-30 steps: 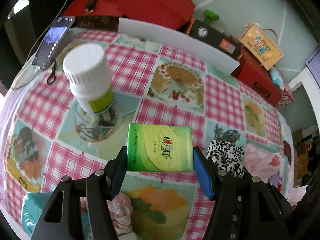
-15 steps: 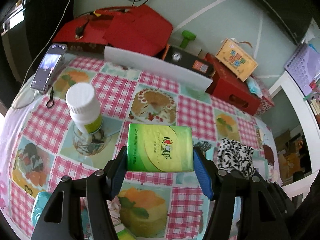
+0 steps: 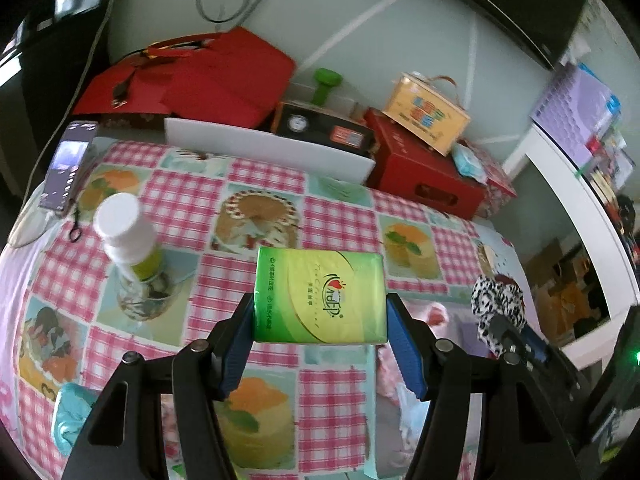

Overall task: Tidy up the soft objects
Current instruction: 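Carry the green pack with left tool while right tool carries the scrunchie to the tray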

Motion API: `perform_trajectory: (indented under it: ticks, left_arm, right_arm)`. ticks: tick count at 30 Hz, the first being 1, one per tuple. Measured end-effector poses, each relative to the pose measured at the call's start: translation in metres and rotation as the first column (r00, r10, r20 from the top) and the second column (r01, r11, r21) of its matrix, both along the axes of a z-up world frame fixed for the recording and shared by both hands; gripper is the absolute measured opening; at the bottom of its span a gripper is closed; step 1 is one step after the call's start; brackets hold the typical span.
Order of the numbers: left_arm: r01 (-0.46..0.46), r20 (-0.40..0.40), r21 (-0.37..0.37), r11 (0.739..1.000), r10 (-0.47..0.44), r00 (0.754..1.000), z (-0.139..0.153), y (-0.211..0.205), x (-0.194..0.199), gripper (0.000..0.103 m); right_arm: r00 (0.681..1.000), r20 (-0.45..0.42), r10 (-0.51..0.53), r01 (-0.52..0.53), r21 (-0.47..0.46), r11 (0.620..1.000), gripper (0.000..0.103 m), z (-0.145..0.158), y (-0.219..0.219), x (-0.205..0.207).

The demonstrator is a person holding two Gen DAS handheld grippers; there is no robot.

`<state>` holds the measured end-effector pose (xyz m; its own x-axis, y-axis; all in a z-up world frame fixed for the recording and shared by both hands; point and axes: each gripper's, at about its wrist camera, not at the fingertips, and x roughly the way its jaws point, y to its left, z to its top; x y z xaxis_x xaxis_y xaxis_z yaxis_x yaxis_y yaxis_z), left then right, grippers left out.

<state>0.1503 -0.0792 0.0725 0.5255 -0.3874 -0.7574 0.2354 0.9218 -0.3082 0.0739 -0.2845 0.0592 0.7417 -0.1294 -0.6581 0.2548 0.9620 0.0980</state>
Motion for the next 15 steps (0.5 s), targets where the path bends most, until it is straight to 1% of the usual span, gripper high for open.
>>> perform_trajectory:
  ticks: [4, 8, 12, 15]
  left_arm:
    - [0.077, -0.006, 0.018, 0.997, -0.077, 0.997, -0.003, -0.028, -0.009, 0.064]
    - [0.159, -0.013, 0.037, 0.987, -0.158, 0.987, -0.005, -0.056, -0.019, 0.064]
    - [0.239, -0.027, 0.066, 0.969, -0.238, 0.971, -0.012, -0.086, -0.031, 0.064]
    - [0.295, -0.051, 0.092, 0.951, -0.291, 0.955, -0.022, -0.107, -0.040, 0.064]
  right_arm:
    - [0.995, -0.017, -0.094, 0.094, 0.014, 0.995, 0.037, -0.001, -0.031, -0.011]
    - [0.983, -0.052, -0.174, 0.175, 0.020, 0.984, 0.037, -0.006, -0.055, -0.021]
    - [0.971, -0.075, -0.226, 0.229, 0.046, 0.972, 0.037, -0.011, -0.076, -0.029]
    - [0.964, -0.084, -0.252, 0.257, 0.051, 0.965, 0.037, -0.013, -0.085, -0.034]
